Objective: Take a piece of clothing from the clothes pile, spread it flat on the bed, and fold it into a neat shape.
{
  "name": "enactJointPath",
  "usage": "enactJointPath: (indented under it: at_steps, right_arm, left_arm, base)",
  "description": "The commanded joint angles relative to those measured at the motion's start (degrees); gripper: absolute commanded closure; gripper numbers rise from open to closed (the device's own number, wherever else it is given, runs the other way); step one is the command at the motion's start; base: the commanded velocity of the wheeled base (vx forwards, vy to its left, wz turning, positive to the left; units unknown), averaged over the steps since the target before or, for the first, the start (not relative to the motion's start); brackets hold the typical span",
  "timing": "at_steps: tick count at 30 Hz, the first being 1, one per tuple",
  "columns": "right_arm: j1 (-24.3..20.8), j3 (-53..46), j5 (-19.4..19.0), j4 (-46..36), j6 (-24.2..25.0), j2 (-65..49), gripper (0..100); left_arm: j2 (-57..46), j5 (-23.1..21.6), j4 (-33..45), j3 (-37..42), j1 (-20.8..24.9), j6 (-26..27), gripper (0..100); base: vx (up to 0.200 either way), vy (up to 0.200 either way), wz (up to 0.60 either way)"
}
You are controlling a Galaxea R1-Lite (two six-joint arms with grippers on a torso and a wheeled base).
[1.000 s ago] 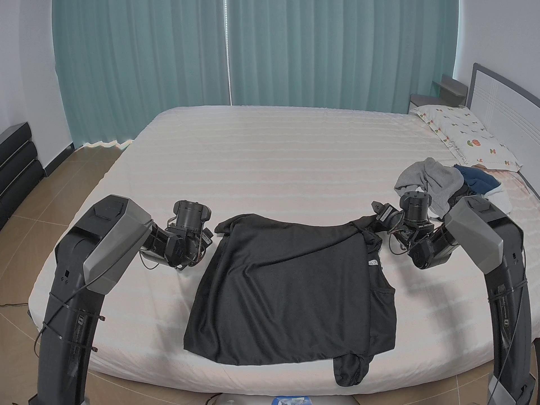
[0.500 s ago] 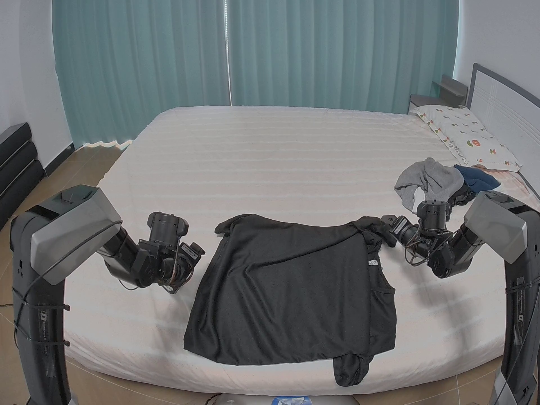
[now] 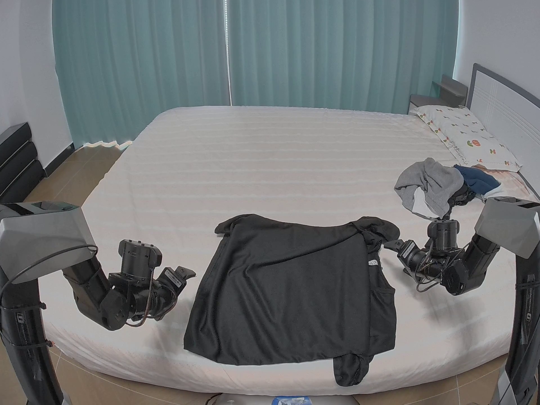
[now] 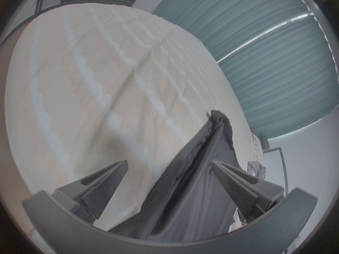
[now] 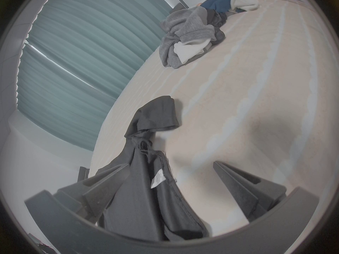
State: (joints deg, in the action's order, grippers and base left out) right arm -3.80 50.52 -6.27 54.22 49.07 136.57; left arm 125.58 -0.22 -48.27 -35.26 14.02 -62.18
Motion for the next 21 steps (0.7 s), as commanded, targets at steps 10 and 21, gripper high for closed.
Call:
enactJointPath:
  at_steps: [10, 21]
  right_arm:
    - [1.0, -3.1, -1.1, 0.1, 0.2, -2.8, 0]
    - [-0.1, -3.1, -1.1, 0.2, 0.2, -1.7, 0]
  left_arm:
    - [-2.0, -0.9, -0.1, 3.9, 3.7, 0.6, 0]
    - [-2.3, -0.9, 0.4, 4.8, 4.4, 2.0, 0]
  base:
    - [0.000, 0.000, 0.00]
    - [-0.055, 0.000, 0.00]
